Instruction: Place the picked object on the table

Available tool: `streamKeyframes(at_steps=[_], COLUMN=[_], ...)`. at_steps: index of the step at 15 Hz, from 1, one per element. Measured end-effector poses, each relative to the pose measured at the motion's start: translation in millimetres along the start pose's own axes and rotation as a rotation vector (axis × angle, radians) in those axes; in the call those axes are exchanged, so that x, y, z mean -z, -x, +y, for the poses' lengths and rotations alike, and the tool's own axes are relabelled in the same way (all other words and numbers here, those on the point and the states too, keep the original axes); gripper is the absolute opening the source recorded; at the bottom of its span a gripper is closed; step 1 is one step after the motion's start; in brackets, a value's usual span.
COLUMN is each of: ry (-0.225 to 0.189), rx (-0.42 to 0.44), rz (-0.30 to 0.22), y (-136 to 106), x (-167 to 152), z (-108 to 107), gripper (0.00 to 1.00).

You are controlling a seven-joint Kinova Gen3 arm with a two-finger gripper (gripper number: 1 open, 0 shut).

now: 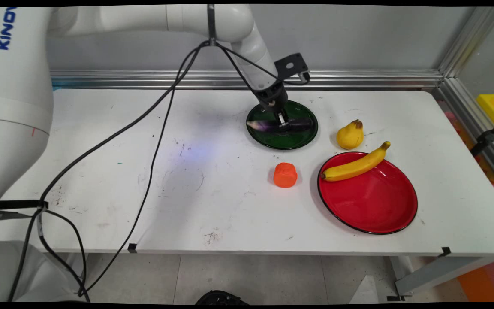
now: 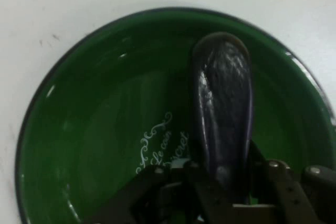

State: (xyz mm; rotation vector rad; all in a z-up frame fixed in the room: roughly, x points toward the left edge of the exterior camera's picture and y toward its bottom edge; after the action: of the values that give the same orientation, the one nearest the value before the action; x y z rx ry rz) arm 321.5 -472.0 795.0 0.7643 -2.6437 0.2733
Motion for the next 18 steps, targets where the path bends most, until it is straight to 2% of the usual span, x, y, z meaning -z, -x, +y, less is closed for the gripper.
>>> streamKeyframes(at_steps=[4, 7, 13, 18], ry=[-0.009, 0.005, 0.089, 0.162], rx=[-0.041, -0.081, -0.189, -0.288], rz=[0.020, 0.033, 0.042, 0.042], y=[-5, -6, 7, 24], x=[40, 74, 130, 144], z=[13, 32, 85, 124], gripper=[0.00, 0.00, 0.00, 0.00])
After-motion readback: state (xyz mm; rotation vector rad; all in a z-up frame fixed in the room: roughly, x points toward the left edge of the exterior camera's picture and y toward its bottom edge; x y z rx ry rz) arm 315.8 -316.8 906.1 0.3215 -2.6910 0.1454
